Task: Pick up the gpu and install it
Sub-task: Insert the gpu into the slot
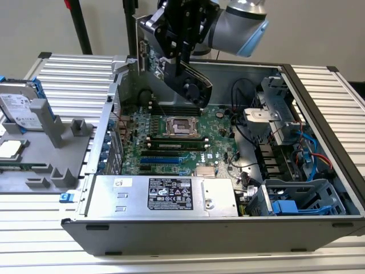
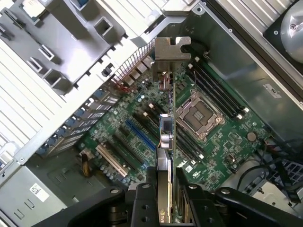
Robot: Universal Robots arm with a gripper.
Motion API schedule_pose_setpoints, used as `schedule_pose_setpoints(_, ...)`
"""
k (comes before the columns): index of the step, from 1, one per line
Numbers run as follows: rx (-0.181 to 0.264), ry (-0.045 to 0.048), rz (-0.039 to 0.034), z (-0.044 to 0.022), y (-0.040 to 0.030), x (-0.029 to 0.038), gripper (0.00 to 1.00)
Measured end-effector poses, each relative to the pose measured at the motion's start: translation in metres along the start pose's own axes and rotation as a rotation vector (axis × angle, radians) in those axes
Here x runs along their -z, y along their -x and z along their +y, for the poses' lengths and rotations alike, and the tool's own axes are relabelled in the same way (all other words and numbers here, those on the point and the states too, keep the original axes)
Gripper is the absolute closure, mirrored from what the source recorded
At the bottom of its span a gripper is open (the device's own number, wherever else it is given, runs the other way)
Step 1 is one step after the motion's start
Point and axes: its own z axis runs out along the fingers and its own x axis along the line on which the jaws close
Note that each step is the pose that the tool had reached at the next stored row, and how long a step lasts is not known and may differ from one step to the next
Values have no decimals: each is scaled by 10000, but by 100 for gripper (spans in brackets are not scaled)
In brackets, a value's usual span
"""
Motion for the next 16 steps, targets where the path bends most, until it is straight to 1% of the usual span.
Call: schedule_pose_setpoints(16,1148,14,53,0,0,1,100)
